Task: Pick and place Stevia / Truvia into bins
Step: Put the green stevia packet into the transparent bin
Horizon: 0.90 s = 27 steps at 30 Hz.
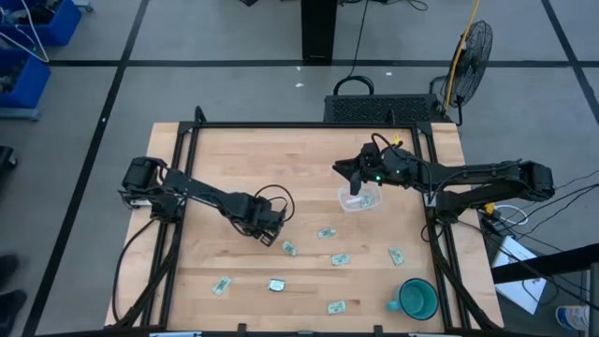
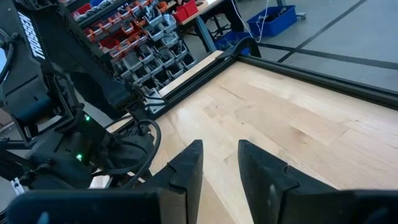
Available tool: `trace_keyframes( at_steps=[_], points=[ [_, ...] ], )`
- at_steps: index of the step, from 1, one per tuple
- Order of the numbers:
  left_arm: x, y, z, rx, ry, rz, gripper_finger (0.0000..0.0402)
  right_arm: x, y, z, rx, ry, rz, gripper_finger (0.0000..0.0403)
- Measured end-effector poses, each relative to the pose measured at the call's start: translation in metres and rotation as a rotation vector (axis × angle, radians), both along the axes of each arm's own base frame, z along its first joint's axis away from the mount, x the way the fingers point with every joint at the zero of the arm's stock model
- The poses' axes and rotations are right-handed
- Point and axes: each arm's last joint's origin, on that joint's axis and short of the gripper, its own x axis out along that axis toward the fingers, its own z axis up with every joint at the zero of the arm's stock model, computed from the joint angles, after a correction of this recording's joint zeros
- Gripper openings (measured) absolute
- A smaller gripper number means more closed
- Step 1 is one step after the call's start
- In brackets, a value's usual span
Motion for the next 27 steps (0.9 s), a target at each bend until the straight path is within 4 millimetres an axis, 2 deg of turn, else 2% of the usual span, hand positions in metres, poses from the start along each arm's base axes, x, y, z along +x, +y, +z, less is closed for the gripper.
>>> trace_keyframes(
  at_steps=[2, 6, 11, 14, 19, 23, 27],
  points=[
    [0.0, 0.0, 0.0, 0.001, 0.0, -0.01, 0.0073, 0.0, 0.0, 0.0, 0.0, 0.0, 0.0, 0.0094],
    [0.0, 0.0, 0.0, 0.001, 0.0, -0.024, 0.0013, 0.0, 0.0, 0.0, 0.0, 0.0, 0.0, 0.0094],
    [0.0, 0.0, 0.004, -0.019, -0.015, -0.067, 0.0004, 0.0, 0.0, 0.0, 0.0, 0.0, 0.002, 0.0094],
    [0.007, 0.0, 0.014, -0.054, -0.054, -0.141, 0.0003, 0.0, 0.0, 0.0, -0.007, 0.003, 0.005, 0.0094],
    [0.04, 0.005, 0.063, 0.012, -0.243, -0.307, 0.0002, 0.0, 0.0, -0.001, 0.007, 0.014, 0.008, 0.0094],
    [0.071, 0.011, 0.12, 0.25, -0.496, -0.484, 0.0002, -0.001, 0.003, -0.004, 0.031, 0.039, 0.077, 0.0094],
    [0.09, 0.019, 0.162, 0.475, -0.681, -0.623, 0.0001, -0.001, 0.005, -0.008, 0.078, 0.074, 0.14, 0.0094]
  ],
)
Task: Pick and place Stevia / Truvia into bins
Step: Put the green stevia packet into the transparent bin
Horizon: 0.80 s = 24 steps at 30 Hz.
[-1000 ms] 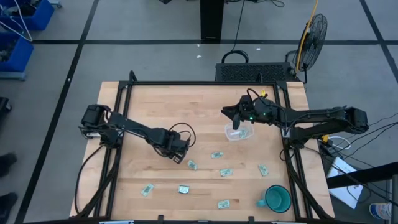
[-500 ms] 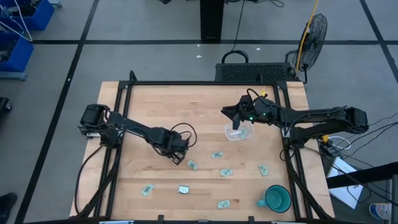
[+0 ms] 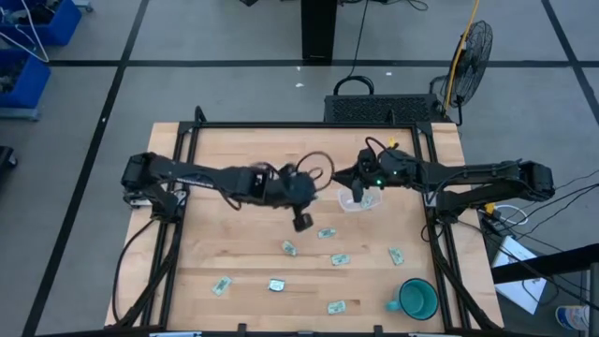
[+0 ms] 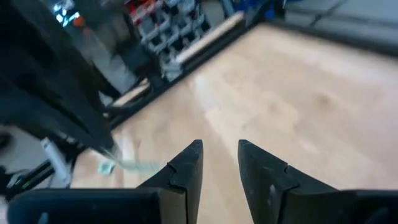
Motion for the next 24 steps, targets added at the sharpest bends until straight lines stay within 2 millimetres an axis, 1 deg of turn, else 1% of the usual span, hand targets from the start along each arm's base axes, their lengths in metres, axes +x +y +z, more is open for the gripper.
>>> trace_keyframes(
  at_steps=[2, 4, 7, 9, 11, 13, 17, 21, 24],
  points=[
    [0.005, 0.006, 0.014, 0.04, -0.075, -0.02, 0.0001, -0.002, 0.002, -0.003, 0.054, 0.033, 0.033, 0.0094],
    [0.006, 0.013, 0.02, 0.051, -0.091, -0.01, 0.0001, -0.005, 0.005, -0.008, 0.125, 0.088, 0.093, 0.0094],
    [0.005, 0.025, 0.018, 0.05, -0.058, 0.02, 0.0001, -0.012, 0.015, -0.019, 0.242, 0.227, 0.174, 0.0094],
    [0.004, 0.031, 0.016, 0.034, -0.037, 0.029, 0.0001, -0.019, 0.023, -0.027, 0.3, 0.347, 0.195, 0.0094],
    [0.007, 0.037, 0.012, 0.006, -0.035, 0.015, 0.0001, -0.025, 0.031, -0.035, 0.348, 0.453, 0.197, 0.0094],
    [0.015, 0.042, 0.003, -0.021, -0.035, -0.001, 0.0001, -0.032, 0.038, -0.04, 0.383, 0.547, 0.198, 0.0094],
    [0.039, 0.048, -0.02, -0.084, -0.073, -0.05, 0.0001, -0.039, 0.05, -0.046, 0.413, 0.65, 0.182, 0.0094],
    [0.062, 0.046, -0.05, -0.093, -0.092, -0.065, 0.0001, -0.046, 0.058, -0.048, 0.463, 0.725, 0.158, 0.0094],
    [0.076, 0.045, -0.065, -0.097, -0.129, -0.079, 0.0001, -0.049, 0.063, -0.049, 0.489, 0.76, 0.149, 0.0094]
  ],
)
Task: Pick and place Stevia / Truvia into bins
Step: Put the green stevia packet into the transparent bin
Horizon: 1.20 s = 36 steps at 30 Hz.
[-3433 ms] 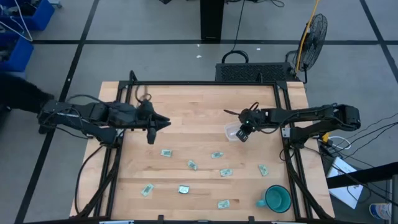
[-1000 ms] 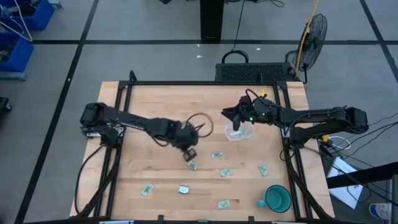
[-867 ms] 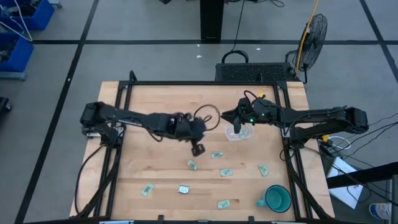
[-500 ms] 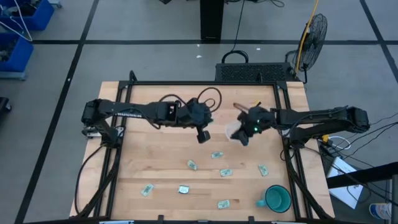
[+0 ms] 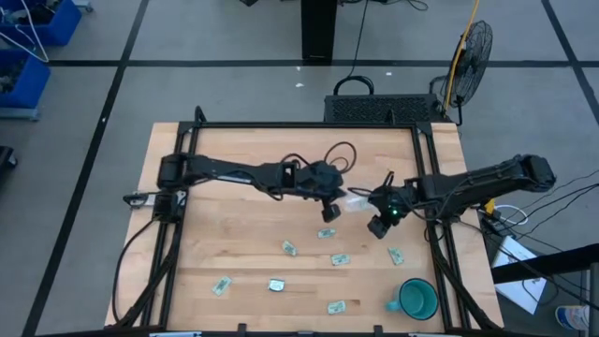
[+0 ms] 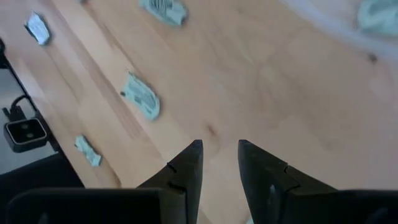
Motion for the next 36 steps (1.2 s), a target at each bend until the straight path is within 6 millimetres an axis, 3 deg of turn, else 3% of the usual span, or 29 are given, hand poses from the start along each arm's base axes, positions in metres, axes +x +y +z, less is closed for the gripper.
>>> trace_keyframes(
  at_steps=[6, 14, 19, 28, 36],
  points=[
    [0.019, 0.004, -0.032, -0.002, -0.025, -0.003, 0.0001, -0.003, 0.006, -0.001, 0.015, 0.038, -0.014, 0.0094],
    [0.025, 0.009, -0.056, -0.001, 0.003, 0.024, 0.0005, -0.004, 0.007, -0.001, -0.011, 0.039, -0.007, 0.0094],
    [0.026, 0.013, -0.063, 0.022, 0.023, 0.046, 0.0006, -0.007, 0.008, -0.003, 0.004, 0.089, -0.029, 0.0094],
    [0.027, 0.021, -0.072, 0.037, 0.047, 0.058, 0.0009, -0.034, 0.017, -0.01, 0.038, 0.403, -0.073, 0.0094],
    [0.027, 0.021, -0.072, 0.045, 0.043, 0.054, 0.0069, -0.038, 0.029, -0.01, 0.065, 0.426, -0.039, 0.0094]
  ],
)
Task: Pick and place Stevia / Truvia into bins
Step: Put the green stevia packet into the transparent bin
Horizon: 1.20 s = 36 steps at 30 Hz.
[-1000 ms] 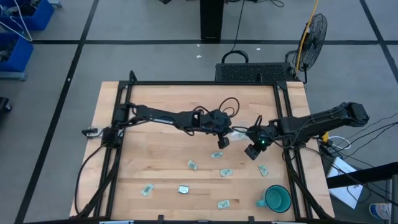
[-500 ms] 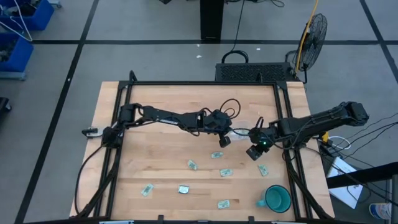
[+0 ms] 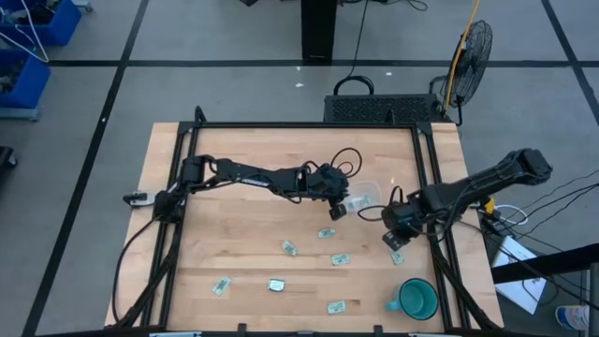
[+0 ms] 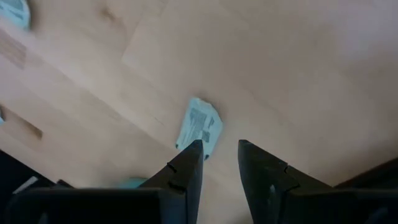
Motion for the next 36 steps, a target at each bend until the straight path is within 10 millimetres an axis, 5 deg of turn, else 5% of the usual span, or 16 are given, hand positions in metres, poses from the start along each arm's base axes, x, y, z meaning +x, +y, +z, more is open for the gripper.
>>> trace_keyframes(
  at_steps=[11, 21, 27, 36],
  points=[
    [0.001, 0.0, 0.001, -0.029, -0.015, 0.021, 0.0139, 0.0, 0.01, 0.0, -0.071, -0.074, 0.09, 0.0106],
    [0.001, 0.0, 0.001, -0.034, -0.018, 0.024, 0.0141, -0.002, 0.021, -0.025, -0.081, -0.093, 0.15, 0.0143],
    [0.001, 0.001, 0.002, -0.033, -0.032, 0.025, 0.0141, -0.009, 0.021, -0.049, -0.076, -0.062, 0.088, 0.0139],
    [0.001, 0.002, 0.002, -0.034, -0.033, 0.029, 0.0141, -0.011, 0.02, -0.054, -0.071, -0.072, 0.078, 0.0123]
  ],
)
